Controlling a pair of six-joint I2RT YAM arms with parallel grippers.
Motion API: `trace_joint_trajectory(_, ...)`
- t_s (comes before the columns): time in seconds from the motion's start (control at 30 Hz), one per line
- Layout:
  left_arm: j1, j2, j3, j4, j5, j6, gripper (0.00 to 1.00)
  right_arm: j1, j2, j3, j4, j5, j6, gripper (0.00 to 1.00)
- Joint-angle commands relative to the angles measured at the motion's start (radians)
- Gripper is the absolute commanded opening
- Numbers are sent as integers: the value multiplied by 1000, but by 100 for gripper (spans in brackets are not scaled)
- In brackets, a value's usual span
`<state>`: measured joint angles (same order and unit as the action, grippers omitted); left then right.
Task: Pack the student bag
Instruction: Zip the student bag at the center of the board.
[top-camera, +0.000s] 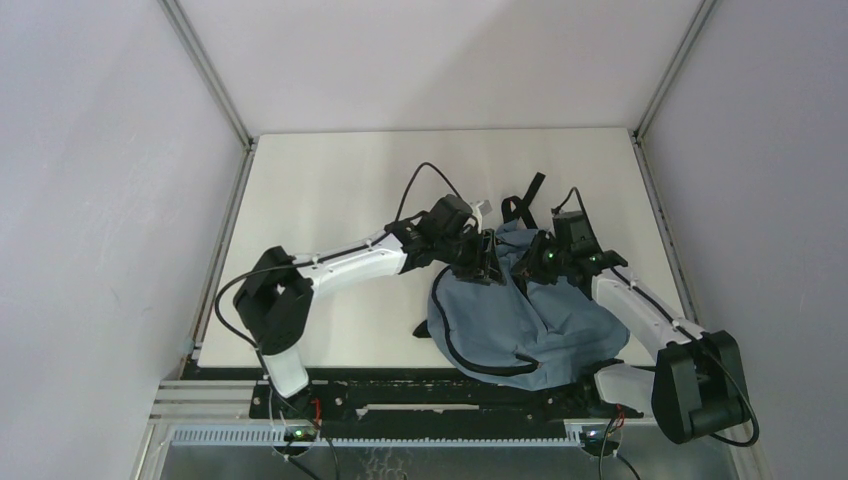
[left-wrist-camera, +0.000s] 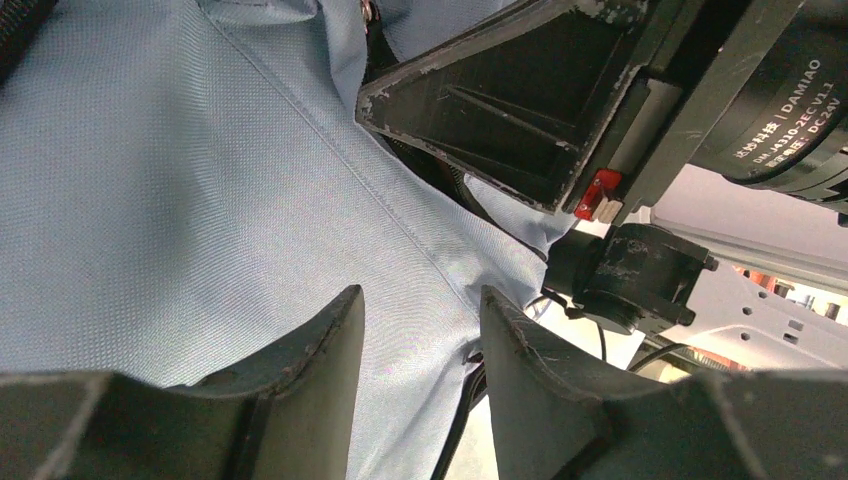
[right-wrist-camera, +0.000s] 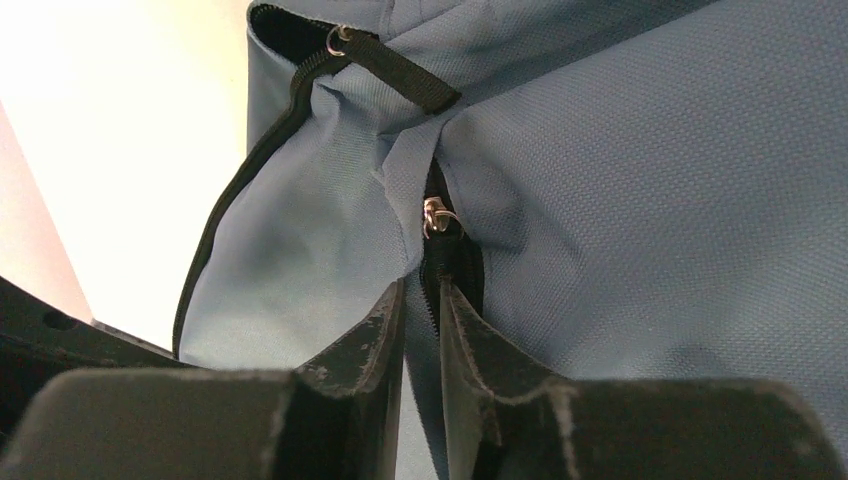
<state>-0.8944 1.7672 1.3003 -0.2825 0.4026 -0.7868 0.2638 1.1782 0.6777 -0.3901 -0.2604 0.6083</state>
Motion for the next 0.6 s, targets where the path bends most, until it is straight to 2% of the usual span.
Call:
trace_joint_trajectory(0.0, 3, -2, 22, 53, 28, -14, 50, 1, -1, 8, 51, 33, -15, 20)
trace_joint_trajectory(0.07, 3, 0, 19, 55, 29, -15, 51, 0, -11, 8, 46, 39, -16, 8)
trace_joint_trajectory(0.13, 3, 3, 20, 55, 32, -17, 50, 0, -33, 8, 40, 40, -16, 1)
trace_joint_trajectory(0.33, 3, 1, 22, 56, 30, -17, 50, 0, -133, 8, -13, 111, -32, 0)
trace_joint_trajectory(0.43, 3, 3, 25, 57, 32, -18, 50, 0, -145, 13, -35, 132, -46, 14)
trace_joint_trajectory(0.57, 3, 3, 23, 58, 32, -21, 50, 1, -121, 25, -54, 109, -40, 21)
